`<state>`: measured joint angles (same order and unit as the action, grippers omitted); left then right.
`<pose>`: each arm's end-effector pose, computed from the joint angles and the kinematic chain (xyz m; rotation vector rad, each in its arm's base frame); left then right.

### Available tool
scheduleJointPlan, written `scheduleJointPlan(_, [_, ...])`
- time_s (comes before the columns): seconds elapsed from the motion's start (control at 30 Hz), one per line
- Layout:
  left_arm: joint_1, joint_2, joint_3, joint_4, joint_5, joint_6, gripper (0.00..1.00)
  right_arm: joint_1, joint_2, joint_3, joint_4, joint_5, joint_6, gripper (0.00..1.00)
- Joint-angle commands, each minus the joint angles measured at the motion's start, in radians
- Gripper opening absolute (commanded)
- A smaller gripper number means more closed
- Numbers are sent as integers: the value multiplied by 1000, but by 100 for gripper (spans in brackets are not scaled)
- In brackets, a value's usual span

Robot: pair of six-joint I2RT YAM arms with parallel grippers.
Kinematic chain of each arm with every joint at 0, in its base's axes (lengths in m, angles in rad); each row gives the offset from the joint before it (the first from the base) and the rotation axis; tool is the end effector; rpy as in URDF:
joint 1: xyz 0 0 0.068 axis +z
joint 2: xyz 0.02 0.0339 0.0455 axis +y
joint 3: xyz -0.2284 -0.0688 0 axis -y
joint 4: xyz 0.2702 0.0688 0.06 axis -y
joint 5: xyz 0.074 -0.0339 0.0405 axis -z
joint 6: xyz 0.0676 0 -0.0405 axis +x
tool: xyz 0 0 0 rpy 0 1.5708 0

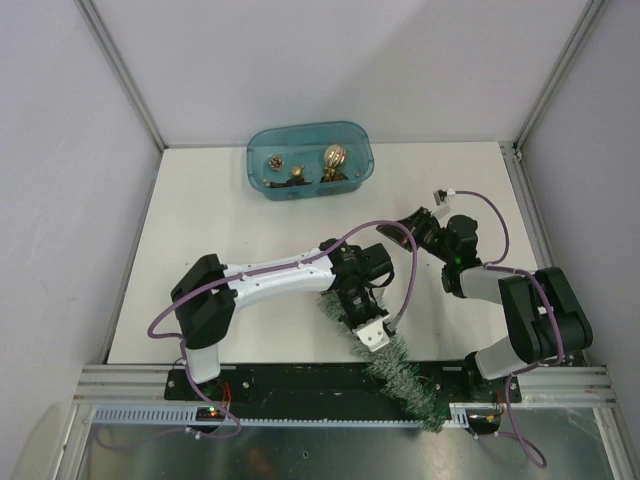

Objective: Decorate the small christmas tree

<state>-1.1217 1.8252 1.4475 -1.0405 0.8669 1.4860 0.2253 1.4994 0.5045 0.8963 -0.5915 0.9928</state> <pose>0.1136 -0.3545 0.1743 2.5406 0.5991 -1.1512 0.3139 0.1106 0.1346 0.2121 1.8456 1.3756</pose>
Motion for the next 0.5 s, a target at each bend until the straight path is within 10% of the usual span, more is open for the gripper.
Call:
scheduleJointPlan(0.0, [-6,-33,2,2,-13,47,4,-6,-33,-3,14,-3,-20,0])
scheduleJointPlan(0.47, [251,-295,46,263,106,-424,0,-86,-139,19,-41,-22,-9,0])
